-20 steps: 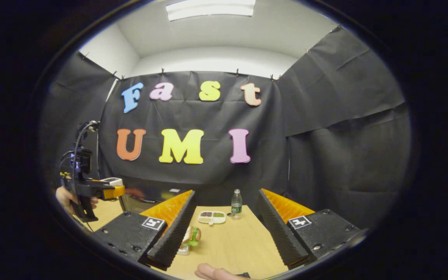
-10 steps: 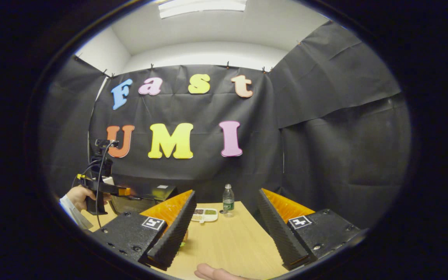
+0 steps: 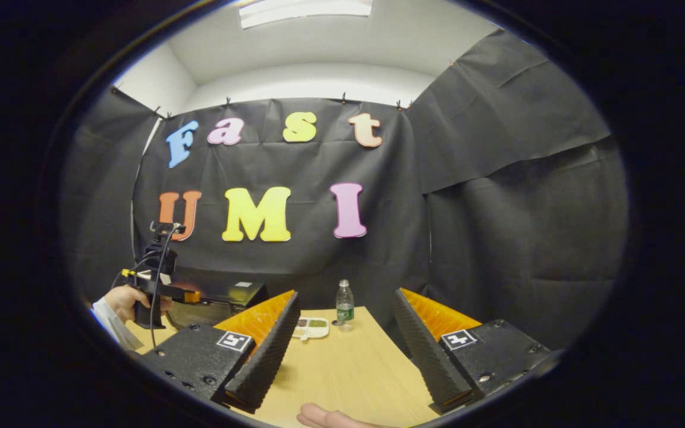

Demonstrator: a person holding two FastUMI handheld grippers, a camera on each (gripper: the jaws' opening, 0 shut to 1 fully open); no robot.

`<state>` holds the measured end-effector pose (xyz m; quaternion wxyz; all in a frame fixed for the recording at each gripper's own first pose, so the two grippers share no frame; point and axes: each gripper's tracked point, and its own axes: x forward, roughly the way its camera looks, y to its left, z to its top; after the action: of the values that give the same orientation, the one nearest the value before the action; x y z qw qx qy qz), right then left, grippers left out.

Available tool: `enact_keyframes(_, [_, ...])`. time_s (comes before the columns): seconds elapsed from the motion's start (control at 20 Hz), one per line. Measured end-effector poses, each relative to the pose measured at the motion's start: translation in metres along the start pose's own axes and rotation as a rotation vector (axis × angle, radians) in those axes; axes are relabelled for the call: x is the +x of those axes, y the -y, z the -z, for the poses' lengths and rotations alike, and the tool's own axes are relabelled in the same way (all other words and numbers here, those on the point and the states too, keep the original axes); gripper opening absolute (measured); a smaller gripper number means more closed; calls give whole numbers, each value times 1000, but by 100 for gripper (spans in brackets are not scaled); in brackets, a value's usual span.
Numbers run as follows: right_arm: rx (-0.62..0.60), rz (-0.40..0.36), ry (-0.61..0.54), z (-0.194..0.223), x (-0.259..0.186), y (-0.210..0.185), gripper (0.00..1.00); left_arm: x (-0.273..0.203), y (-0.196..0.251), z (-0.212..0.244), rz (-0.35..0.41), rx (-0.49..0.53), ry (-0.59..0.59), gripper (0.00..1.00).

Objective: Open the electric oven with the left hand, put the food in, and close the electric oven.

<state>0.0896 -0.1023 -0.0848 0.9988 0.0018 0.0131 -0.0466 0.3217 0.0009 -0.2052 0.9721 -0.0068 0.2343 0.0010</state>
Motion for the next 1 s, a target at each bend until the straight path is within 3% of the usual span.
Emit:
enact_keyframes(0.45, [-39,-19,-15,10,-12,-10,96,-37,3,27,24,-36,-29,97])
enact_keyframes(1.0, [-25,-23,-37,20,-16,-9,96,-81,8,114,35,-73,-42,96])
